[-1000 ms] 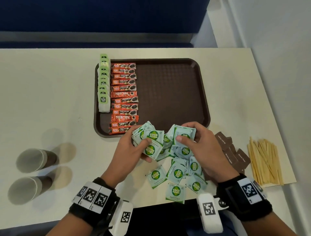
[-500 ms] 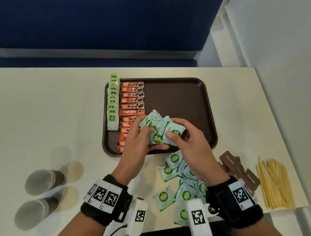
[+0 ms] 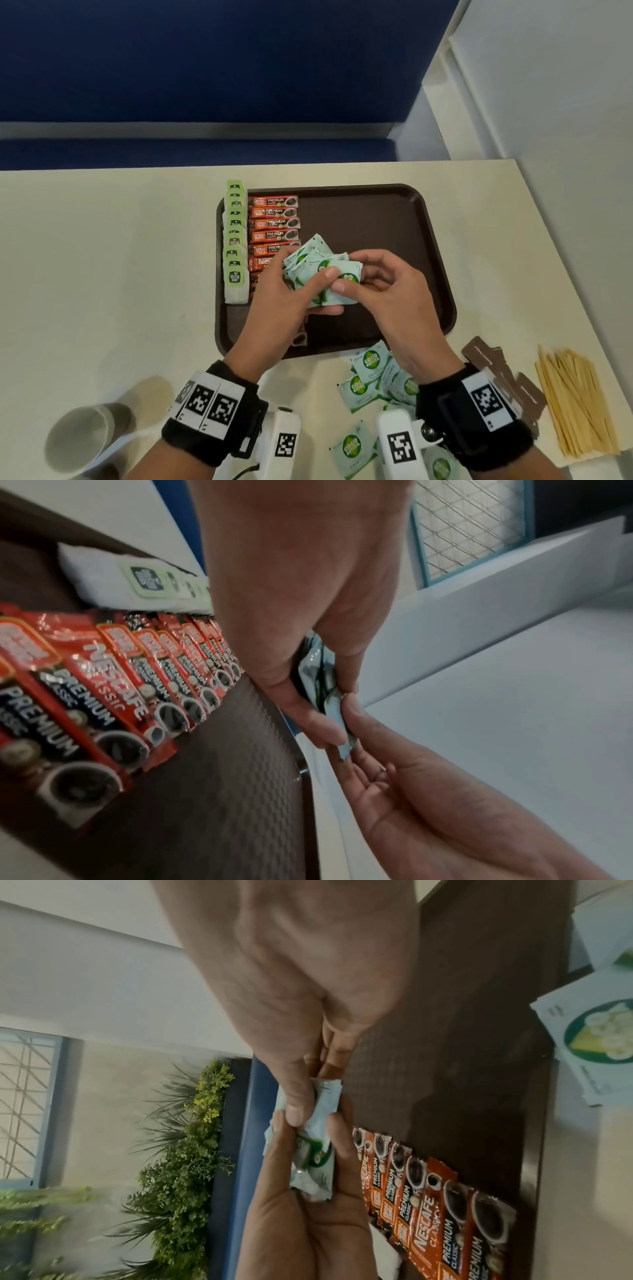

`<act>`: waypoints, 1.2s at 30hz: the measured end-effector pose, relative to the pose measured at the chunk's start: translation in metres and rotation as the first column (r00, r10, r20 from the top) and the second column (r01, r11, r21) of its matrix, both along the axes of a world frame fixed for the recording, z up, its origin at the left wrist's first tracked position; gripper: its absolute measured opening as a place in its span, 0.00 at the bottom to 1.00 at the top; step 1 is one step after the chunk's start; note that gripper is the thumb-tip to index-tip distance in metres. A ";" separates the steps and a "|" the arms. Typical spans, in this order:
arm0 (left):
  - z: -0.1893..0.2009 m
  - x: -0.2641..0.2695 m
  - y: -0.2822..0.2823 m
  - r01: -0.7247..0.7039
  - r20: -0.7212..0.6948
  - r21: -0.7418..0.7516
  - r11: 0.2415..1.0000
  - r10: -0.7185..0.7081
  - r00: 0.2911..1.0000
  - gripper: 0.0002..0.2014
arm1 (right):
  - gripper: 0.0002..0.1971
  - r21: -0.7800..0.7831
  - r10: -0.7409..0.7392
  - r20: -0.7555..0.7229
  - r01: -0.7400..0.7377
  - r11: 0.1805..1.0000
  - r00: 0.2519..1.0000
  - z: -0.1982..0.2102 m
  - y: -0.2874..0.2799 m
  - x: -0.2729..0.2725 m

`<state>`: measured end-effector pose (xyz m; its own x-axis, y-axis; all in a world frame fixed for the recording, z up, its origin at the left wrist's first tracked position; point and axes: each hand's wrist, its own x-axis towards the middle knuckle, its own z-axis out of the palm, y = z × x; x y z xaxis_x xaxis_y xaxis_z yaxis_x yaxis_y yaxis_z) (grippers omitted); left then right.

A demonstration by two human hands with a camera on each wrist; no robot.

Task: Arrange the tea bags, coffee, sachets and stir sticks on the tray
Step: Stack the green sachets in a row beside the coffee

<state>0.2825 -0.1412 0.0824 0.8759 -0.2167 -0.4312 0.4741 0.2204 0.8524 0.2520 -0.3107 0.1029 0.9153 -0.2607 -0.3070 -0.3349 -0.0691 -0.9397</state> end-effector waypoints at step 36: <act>-0.016 0.031 0.016 -0.436 -0.003 0.127 0.891 0.440 0.898 0.21 | 0.09 -0.735 0.562 -0.055 -0.415 0.537 0.825 -0.094 -0.021 0.183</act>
<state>0.3134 -0.1250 0.0662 0.8557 0.2409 -0.4580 0.3797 0.3091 0.8719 0.4354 -0.3318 0.0094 0.9812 0.1813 -0.0663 0.1127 -0.8165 -0.5663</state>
